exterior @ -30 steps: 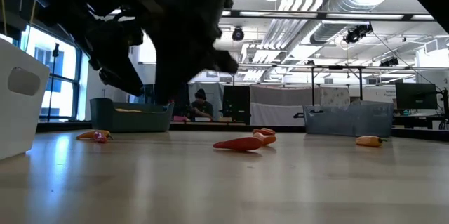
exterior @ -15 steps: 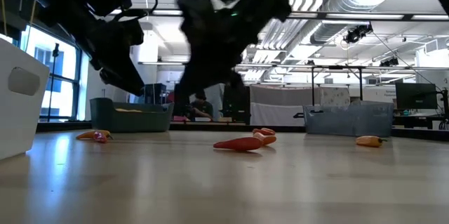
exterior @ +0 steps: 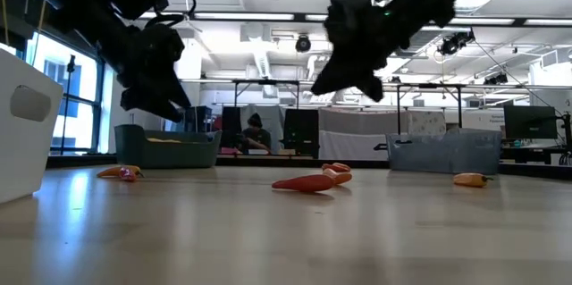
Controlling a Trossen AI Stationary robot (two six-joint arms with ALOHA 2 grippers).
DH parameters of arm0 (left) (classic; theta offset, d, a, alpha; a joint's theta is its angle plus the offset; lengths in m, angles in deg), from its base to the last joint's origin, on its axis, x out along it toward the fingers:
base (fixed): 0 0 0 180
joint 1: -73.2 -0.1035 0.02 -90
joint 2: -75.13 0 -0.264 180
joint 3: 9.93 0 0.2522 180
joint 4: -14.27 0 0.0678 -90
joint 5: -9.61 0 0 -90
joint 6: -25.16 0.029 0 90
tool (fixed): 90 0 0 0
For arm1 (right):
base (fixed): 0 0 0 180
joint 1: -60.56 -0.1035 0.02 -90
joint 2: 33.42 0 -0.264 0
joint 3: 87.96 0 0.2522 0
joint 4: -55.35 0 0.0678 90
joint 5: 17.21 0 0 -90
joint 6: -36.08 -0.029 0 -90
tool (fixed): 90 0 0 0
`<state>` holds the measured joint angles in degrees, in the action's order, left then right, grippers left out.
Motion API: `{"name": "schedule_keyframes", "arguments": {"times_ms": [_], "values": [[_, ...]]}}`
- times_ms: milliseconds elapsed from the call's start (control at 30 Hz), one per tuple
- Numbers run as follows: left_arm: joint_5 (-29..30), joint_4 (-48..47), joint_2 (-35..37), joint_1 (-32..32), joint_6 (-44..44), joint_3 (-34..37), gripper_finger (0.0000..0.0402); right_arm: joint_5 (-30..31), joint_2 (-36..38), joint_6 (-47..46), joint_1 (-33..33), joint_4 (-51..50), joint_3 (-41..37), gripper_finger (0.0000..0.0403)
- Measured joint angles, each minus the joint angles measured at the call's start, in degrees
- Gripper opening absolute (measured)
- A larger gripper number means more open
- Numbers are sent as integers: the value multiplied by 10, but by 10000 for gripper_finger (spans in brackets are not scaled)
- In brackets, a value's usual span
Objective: Sort produce into baskets
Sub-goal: Put the yellow chili pepper into the black bin
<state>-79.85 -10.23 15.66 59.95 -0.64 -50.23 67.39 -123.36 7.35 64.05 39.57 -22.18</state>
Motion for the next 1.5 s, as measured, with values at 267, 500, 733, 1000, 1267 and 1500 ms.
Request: {"name": "schedule_keyframes", "arguments": {"times_ms": [267, 500, 733, 1000, 1267, 1500], "values": [[24, 54, 0, -3, 4, 0, 194, 123, 52, -113, 6, -14, -52, 0], [4, 99, -8, -10, 49, 0, 81, 100, 48, -224, 22, -25, -48, 30], [-33, 167, -34, -10, 71, 0, 12, 108, 39, -309, -62, -29, -48, 131], [-34, 230, -76, -10, 66, 0, 2, 159, -18, -309, -123, -12, -48, 189], [-33, 257, -116, -10, 63, 0, 1, 168, -108, -249, -120, 59, -48, 182], [-31, 258, -118, -9, 50, 0, 0, 185, -136, -236, -118, 69, -47, 139]]}}
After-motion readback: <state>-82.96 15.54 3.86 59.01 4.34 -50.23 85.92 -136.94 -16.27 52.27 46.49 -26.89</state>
